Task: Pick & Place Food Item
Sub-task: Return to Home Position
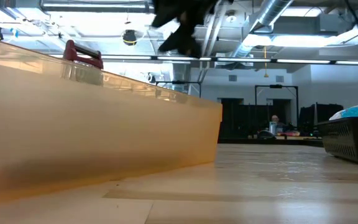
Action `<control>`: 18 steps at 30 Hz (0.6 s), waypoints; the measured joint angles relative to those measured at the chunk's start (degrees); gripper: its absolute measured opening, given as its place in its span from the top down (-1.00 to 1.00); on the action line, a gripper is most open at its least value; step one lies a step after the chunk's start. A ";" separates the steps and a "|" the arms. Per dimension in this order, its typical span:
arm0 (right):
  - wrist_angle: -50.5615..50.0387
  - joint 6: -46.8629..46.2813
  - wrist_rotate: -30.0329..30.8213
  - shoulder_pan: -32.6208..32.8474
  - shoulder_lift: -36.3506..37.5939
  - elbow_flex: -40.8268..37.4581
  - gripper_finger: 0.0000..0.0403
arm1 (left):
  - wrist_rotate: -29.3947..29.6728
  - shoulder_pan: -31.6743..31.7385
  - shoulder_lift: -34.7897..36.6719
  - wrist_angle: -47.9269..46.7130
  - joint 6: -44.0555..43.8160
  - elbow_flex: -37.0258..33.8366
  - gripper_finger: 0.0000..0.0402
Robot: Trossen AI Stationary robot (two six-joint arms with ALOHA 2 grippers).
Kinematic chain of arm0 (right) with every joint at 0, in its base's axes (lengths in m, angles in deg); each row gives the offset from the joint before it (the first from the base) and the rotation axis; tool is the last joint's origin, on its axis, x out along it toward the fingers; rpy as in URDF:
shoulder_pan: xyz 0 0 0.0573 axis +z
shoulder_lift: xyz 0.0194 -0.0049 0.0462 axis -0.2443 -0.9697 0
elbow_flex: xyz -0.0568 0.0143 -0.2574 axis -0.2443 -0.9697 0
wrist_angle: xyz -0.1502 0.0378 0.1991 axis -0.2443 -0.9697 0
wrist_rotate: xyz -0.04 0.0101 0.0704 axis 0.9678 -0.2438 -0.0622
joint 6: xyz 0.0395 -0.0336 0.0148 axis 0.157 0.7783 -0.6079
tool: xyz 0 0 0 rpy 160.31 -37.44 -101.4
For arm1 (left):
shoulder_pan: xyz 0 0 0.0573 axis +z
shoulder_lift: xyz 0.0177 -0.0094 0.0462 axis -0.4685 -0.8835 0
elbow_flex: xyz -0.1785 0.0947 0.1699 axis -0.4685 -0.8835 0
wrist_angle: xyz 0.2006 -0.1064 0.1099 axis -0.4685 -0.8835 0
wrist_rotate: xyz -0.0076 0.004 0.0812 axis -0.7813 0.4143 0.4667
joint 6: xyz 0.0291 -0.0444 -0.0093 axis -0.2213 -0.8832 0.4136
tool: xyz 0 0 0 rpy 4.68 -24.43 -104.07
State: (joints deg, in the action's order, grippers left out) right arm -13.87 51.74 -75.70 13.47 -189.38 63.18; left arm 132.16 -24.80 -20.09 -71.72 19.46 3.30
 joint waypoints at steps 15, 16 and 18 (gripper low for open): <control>0.42 -5.89 8.81 -1.71 22.17 -17.56 0.08 | -33.01 20.44 16.12 -9.94 1.74 -16.06 -0.11; 1.82 -7.42 9.71 -1.70 23.56 -19.30 0.08 | -34.21 21.19 18.88 -7.30 1.90 -18.88 -0.09; 5.29 -9.71 11.81 -1.59 26.60 -22.46 0.10 | -35.36 21.56 24.34 -1.86 2.15 -24.26 -0.05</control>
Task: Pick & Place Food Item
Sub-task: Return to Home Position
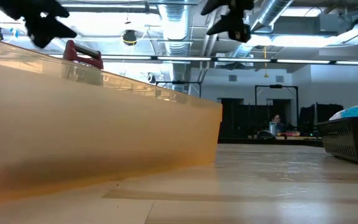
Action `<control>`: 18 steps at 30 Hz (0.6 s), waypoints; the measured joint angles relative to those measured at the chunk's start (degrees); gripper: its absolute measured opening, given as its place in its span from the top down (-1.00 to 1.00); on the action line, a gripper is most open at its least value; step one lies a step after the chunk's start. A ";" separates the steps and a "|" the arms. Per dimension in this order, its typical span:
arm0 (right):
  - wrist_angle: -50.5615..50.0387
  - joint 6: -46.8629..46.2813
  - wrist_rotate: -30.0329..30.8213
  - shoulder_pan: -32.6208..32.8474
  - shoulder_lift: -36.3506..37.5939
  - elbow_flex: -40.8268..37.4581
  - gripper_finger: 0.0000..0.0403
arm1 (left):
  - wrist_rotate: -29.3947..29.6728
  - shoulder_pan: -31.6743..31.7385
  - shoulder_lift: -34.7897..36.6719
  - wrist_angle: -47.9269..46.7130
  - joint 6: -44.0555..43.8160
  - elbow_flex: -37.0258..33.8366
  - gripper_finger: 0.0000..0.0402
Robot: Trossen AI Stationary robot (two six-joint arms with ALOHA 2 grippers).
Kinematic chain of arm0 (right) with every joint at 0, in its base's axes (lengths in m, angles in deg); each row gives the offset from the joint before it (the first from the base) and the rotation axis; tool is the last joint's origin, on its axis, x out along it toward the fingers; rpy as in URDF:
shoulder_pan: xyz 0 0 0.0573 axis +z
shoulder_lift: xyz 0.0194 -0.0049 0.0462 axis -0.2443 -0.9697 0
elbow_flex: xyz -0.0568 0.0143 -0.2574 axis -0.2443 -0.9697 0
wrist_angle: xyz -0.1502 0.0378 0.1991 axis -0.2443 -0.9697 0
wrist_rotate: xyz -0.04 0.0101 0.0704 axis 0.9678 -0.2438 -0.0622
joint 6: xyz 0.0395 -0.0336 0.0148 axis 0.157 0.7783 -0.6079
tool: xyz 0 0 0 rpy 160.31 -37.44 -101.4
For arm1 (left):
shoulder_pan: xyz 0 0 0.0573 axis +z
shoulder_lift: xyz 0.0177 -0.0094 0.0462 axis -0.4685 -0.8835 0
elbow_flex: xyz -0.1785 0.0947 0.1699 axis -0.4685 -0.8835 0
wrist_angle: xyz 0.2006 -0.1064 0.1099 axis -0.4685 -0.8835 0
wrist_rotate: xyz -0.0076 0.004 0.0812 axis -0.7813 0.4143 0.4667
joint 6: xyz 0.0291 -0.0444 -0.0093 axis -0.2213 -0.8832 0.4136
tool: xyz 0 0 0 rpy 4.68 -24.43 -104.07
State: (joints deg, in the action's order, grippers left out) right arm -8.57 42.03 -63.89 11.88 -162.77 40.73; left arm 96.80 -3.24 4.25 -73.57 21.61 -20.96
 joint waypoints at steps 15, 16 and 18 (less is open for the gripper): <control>13.74 -11.22 13.12 2.15 10.12 -9.10 0.11 | -2.34 6.41 21.56 17.57 12.61 -22.18 0.09; 13.42 -11.46 13.54 2.34 10.24 -9.12 0.12 | -3.94 7.76 22.36 18.33 13.31 -23.00 0.10; 14.04 -12.18 14.47 2.76 10.02 -9.11 0.12 | -6.99 10.67 23.31 20.26 14.31 -24.55 0.11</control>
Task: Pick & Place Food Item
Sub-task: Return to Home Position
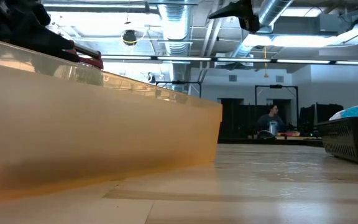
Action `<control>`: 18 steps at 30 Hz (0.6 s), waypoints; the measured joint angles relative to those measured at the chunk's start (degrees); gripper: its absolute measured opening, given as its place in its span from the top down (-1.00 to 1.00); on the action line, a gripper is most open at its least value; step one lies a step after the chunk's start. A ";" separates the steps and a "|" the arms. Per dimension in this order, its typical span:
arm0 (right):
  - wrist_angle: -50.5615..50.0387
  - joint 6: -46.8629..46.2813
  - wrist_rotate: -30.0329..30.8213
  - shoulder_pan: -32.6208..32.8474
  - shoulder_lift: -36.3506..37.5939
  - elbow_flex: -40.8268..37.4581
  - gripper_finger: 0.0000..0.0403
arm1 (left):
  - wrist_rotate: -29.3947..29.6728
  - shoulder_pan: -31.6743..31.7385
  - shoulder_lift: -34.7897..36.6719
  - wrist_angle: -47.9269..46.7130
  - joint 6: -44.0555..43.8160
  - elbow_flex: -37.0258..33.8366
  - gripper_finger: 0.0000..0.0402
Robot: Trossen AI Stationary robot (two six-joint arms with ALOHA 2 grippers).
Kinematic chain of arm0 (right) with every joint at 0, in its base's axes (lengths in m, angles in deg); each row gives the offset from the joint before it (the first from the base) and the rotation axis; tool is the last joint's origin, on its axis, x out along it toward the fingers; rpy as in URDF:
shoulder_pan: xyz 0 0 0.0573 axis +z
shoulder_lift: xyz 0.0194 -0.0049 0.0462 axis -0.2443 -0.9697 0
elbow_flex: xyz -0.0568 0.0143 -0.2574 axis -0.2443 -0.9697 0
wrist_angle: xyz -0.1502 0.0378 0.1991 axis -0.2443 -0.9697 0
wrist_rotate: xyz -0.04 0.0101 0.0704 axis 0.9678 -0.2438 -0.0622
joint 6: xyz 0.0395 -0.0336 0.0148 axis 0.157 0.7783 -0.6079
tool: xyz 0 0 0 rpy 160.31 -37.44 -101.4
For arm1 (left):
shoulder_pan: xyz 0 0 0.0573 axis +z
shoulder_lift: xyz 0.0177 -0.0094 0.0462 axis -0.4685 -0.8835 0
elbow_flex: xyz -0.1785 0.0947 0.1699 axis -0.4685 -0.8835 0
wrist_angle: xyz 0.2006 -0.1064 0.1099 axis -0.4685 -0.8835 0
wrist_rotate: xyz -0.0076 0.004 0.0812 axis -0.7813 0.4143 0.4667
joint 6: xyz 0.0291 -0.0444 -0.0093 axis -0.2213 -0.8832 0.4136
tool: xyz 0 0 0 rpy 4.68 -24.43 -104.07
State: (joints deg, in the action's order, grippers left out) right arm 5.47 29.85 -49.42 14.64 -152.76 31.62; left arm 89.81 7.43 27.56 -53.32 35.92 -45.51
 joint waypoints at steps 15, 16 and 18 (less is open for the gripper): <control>0.53 -2.95 2.70 2.53 -0.91 -0.04 0.12 | -19.76 16.55 1.15 3.57 3.70 -5.37 0.26; 0.55 -3.09 2.83 2.65 -0.91 -0.04 0.12 | -20.33 17.19 1.16 3.54 4.28 -5.37 0.27; 0.60 -3.12 2.90 2.99 -0.91 -0.04 0.12 | -21.17 18.25 1.13 3.38 5.00 -5.37 0.28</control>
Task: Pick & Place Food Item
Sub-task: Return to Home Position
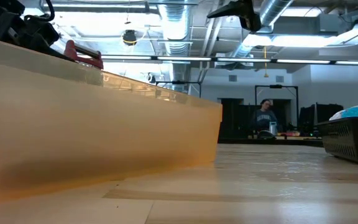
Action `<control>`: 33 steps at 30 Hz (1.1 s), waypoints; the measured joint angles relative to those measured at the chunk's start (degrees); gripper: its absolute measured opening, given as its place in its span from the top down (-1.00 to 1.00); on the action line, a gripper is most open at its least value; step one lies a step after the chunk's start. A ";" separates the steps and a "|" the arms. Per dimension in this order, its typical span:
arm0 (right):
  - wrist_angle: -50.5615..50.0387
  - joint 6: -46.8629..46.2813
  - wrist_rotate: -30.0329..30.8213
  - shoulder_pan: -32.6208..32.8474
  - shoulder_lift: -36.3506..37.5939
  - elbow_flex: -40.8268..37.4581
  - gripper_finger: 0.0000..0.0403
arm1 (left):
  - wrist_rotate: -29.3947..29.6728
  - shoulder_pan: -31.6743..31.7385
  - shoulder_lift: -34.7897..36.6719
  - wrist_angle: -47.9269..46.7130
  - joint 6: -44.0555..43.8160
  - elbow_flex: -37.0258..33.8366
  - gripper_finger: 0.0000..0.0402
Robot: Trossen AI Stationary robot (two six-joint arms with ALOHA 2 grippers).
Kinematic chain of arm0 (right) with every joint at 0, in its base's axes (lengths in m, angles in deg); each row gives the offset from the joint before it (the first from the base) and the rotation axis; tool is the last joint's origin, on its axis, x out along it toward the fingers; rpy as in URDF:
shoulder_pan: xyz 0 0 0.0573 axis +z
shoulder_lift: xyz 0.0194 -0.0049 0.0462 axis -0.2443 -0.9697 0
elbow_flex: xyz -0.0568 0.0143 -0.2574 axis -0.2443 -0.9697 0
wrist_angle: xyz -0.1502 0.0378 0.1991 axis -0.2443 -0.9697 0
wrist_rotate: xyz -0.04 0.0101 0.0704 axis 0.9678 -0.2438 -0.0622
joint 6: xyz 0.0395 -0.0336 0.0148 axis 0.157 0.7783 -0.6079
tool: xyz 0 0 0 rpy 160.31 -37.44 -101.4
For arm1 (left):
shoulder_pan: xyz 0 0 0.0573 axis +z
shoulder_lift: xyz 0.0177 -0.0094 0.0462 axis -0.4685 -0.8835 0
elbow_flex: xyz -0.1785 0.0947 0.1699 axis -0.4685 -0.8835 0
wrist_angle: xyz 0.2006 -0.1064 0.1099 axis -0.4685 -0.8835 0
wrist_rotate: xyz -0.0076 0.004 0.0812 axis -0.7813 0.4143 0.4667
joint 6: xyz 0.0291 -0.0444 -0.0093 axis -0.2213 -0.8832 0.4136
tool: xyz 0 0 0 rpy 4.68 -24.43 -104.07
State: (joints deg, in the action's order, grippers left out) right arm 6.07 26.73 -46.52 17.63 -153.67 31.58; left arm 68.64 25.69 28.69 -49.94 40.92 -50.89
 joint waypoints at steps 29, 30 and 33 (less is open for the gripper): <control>-1.28 -0.95 2.08 -0.24 3.85 0.09 0.12 | -6.76 9.37 11.33 -1.25 0.40 -0.02 0.40; -1.28 -1.03 2.39 -0.24 3.85 0.09 0.12 | -6.77 9.37 11.20 -1.23 0.02 -0.02 0.40; -1.29 -1.03 3.43 -0.22 3.85 0.09 0.12 | -6.65 9.37 10.95 -1.28 -0.10 -0.04 0.40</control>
State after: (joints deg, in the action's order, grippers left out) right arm 4.78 25.70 -43.09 17.41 -149.82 31.67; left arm 61.99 35.05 39.65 -51.22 40.82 -50.93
